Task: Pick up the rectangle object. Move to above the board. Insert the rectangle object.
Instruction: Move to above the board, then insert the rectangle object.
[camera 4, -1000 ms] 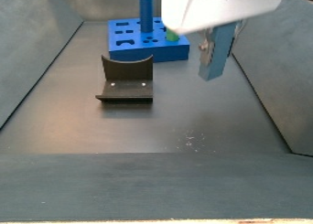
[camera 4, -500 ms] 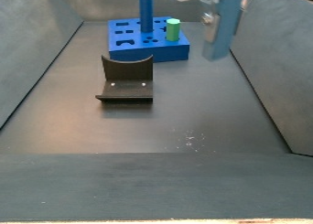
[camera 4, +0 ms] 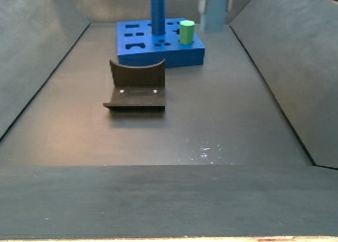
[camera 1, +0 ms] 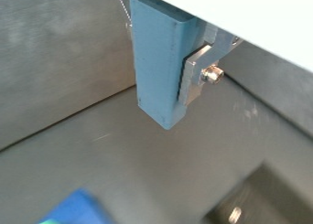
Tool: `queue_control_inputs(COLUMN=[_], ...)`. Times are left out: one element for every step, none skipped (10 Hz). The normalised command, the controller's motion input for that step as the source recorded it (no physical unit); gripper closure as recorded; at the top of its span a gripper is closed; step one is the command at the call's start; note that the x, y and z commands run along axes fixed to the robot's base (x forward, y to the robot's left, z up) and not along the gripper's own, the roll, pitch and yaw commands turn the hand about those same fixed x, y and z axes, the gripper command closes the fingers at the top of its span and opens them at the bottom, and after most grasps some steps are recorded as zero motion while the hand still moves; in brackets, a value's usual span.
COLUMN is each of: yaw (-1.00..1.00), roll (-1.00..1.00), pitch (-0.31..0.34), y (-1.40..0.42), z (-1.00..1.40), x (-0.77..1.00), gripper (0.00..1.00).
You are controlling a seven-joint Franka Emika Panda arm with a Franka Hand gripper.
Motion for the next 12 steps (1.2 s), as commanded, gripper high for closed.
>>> queue_control_inputs(yaw=[-1.0, -0.64, -0.29, -0.13, -0.06, -0.04, -0.01, 0.0, 0.01, 0.01, 0.01, 0.0], roll=[0.09, 0.06, 0.03, 0.02, 0.02, 0.02, 0.03, 0.05, 0.08, 0.11, 0.13, 0.0], pitch=[0.179, 0.224, 0.238, 0.234, 0.216, 0.198, 0.181, 0.168, 0.149, 0.13, 0.098, 0.0], y=[-1.0, -1.0, -1.0, -1.0, -1.0, -1.0, -1.0, -0.95, -0.55, -0.33, -0.18, 0.0], z=[0.11, 0.11, 0.11, 0.11, 0.11, 0.11, 0.11, 0.1, 0.05, 0.03, 0.02, 0.0], x=[0.17, 0.18, 0.19, 0.2, 0.22, 0.22, 0.25, 0.26, 0.19, 0.14, 0.09, 0.02], gripper=[1.0, 1.0, 1.0, 1.0, 1.0, 1.0, 1.0, 1.0, 1.0, 1.0, 1.0, 1.0])
